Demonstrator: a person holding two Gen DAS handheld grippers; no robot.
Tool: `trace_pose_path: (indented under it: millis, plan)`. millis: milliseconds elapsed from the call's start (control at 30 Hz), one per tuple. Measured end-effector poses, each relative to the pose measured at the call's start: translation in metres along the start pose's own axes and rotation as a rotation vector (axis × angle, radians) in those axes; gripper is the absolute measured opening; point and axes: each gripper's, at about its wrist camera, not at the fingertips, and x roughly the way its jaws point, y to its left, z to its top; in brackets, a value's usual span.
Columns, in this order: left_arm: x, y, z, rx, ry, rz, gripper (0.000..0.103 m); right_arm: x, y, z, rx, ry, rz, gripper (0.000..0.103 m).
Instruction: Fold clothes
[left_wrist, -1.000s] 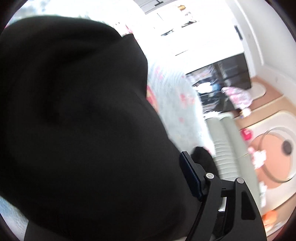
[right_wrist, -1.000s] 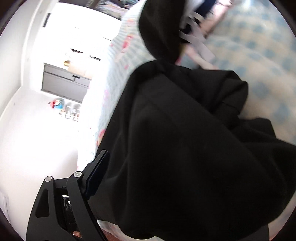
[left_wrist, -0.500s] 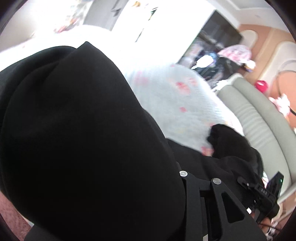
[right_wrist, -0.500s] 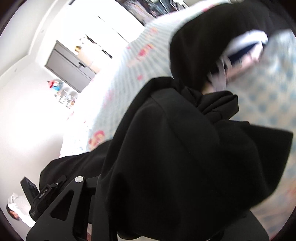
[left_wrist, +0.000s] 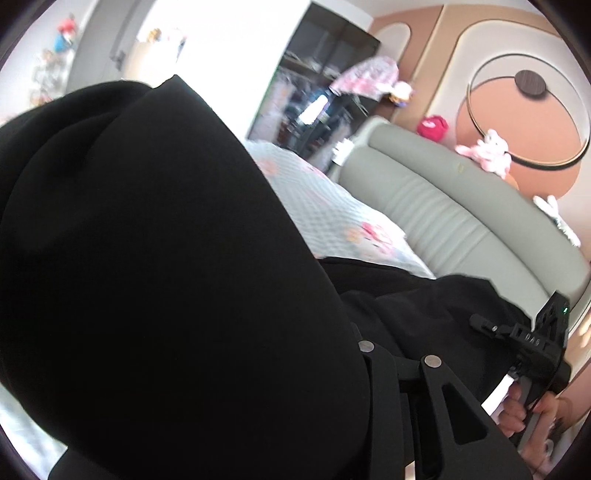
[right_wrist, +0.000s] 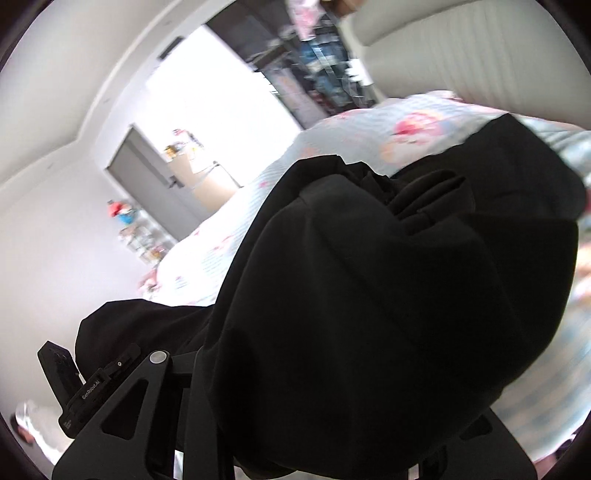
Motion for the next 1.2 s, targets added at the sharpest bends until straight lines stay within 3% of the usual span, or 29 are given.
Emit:
trace_pose_path:
  millis: [100, 233, 300, 367, 400, 467, 533, 567, 633, 733, 867, 967, 1033, 1100, 1200]
  plan:
    - [0.041, -0.041, 0.027, 0.035, 0.037, -0.094, 0.031, -0.025, -0.048, 0.049, -0.015, -0.048, -0.056, 0.029]
    - [0.065, -0.084, 0.062, 0.033, -0.089, -0.222, 0.033, -0.073, -0.078, 0.116, -0.067, -0.175, -0.061, 0.029]
    - [0.092, -0.087, 0.064, -0.024, -0.098, -0.233, 0.039, -0.080, -0.095, 0.142, -0.092, -0.213, -0.092, 0.030]
    - [0.127, -0.074, 0.049, -0.121, -0.031, -0.217, 0.046, -0.065, -0.131, 0.161, -0.037, -0.177, -0.147, 0.048]
    - [0.142, -0.062, 0.035, -0.172, 0.023, -0.216, 0.050, -0.048, -0.156, 0.161, 0.020, -0.132, -0.179, 0.051]
    - [0.170, -0.038, 0.007, -0.274, 0.130, -0.212, 0.052, -0.014, -0.205, 0.151, 0.154, -0.024, -0.239, 0.050]
    - [0.198, -0.013, -0.021, -0.375, 0.239, -0.208, 0.063, 0.010, -0.245, 0.134, 0.286, 0.076, -0.284, 0.050]
    - [0.212, -0.001, -0.035, -0.426, 0.293, -0.206, 0.065, 0.011, -0.254, 0.129, 0.293, 0.077, -0.268, 0.052]
    - [0.197, 0.020, -0.037, -0.472, 0.288, -0.254, 0.070, -0.011, -0.267, 0.128, 0.248, 0.039, -0.210, 0.055]
    - [0.171, 0.049, -0.033, -0.537, 0.328, -0.282, 0.071, -0.037, -0.274, 0.134, 0.246, 0.016, -0.192, 0.058]
    - [0.134, 0.088, -0.030, -0.691, 0.404, -0.368, 0.071, -0.092, -0.274, 0.128, 0.293, -0.042, -0.228, 0.058]
    - [0.084, 0.097, -0.005, -0.565, 0.315, -0.198, 0.070, -0.167, -0.246, 0.136, 0.204, -0.179, -0.357, 0.058]
    - [0.052, 0.076, 0.012, -0.377, 0.169, -0.070, 0.070, -0.194, -0.232, 0.148, 0.184, -0.263, -0.373, 0.058]
    - [0.029, 0.050, 0.024, -0.201, 0.042, 0.016, 0.070, -0.195, -0.214, 0.163, 0.159, -0.214, -0.307, 0.058]
    - [0.081, 0.006, 0.049, -0.064, 0.061, -0.022, 0.070, -0.169, -0.182, 0.162, 0.015, -0.125, -0.266, 0.058]
